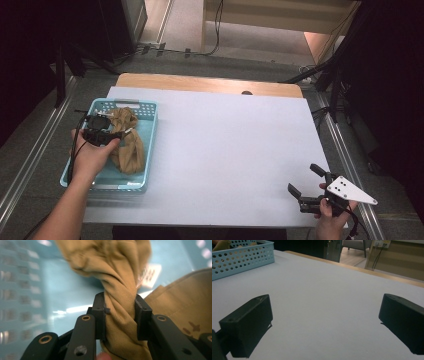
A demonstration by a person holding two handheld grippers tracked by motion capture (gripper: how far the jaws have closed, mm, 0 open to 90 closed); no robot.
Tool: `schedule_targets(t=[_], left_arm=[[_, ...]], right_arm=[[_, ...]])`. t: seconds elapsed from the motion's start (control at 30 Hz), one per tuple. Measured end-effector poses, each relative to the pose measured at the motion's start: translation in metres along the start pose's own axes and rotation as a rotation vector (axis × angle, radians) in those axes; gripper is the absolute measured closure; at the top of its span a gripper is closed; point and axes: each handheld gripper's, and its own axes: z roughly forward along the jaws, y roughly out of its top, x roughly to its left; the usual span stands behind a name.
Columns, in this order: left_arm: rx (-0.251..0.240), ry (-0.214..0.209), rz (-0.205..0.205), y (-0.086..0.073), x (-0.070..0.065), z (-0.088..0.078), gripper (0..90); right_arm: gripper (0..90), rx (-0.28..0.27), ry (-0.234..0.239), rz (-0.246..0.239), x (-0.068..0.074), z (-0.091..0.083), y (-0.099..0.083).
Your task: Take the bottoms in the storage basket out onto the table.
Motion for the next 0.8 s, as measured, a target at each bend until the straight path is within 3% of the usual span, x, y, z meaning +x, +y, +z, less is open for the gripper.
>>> schedule_targets(t=[0.07, 0.1, 0.17, 0.2, 0.23, 0.27, 0.37, 0.4, 0.43, 0.47, 0.57, 0.63, 0.73, 0.8], left_arm=[[-0.061, 0.042, -0.033, 0.002, 0.005, -0.007, 69.4], [-0.061, 0.042, -0.033, 0.002, 0.005, -0.007, 69.5], [-0.120, 0.045, -0.033, 0.002, 0.005, -0.014, 69.8], [-0.120, 0.045, -0.033, 0.002, 0.005, -0.014, 70.0], [-0.163, 0.029, -0.037, 0.002, 0.005, -0.019, 70.2], [-0.163, 0.029, -0.037, 0.002, 0.005, -0.019, 70.3], [-0.226, 0.007, -0.040, 0.001, 0.006, -0.028, 70.9], [-0.249, 0.001, -0.043, 0.000, 0.006, -0.031, 71.1], [-0.302, -0.022, -0.048, 0.000, 0.006, -0.037, 71.4], [-0.302, -0.022, -0.048, 0.000, 0.006, -0.037, 71.4], [-0.387, -0.047, -0.038, 0.001, 0.005, -0.047, 71.4], [-0.433, -0.091, -0.055, 0.002, 0.006, -0.052, 71.2], [-0.440, -0.131, -0.033, 0.008, 0.004, -0.056, 70.4], [-0.491, -0.133, -0.026, 0.011, 0.001, -0.063, 70.5]], right_arm=[[0.0, 0.002, 0.000, -0.001, 0.000, 0.000, 0.000], [0.0, 0.002, 0.000, -0.001, 0.000, 0.000, 0.000], [0.0, 0.006, 0.000, 0.000, 0.000, 0.001, 0.000], [0.0, 0.006, 0.000, 0.000, 0.000, 0.001, 0.000], [0.0, 0.007, 0.000, -0.001, 0.000, 0.001, -0.001], [0.0, 0.007, 0.000, -0.001, 0.000, 0.001, -0.001], [0.0, 0.007, 0.001, -0.001, 0.000, 0.001, -0.001], [0.0, 0.007, 0.001, -0.001, 0.000, 0.001, -0.001], [0.0, 0.008, 0.000, 0.000, 0.000, 0.001, -0.001], [0.0, 0.008, 0.000, 0.000, 0.000, 0.001, -0.001], [0.0, 0.008, -0.001, -0.001, 0.001, 0.001, -0.001], [0.0, 0.008, -0.001, -0.001, 0.001, 0.002, -0.001], [0.0, 0.009, -0.003, -0.002, 0.001, 0.002, -0.001], [0.0, 0.008, -0.003, -0.003, 0.001, 0.002, -0.001]])
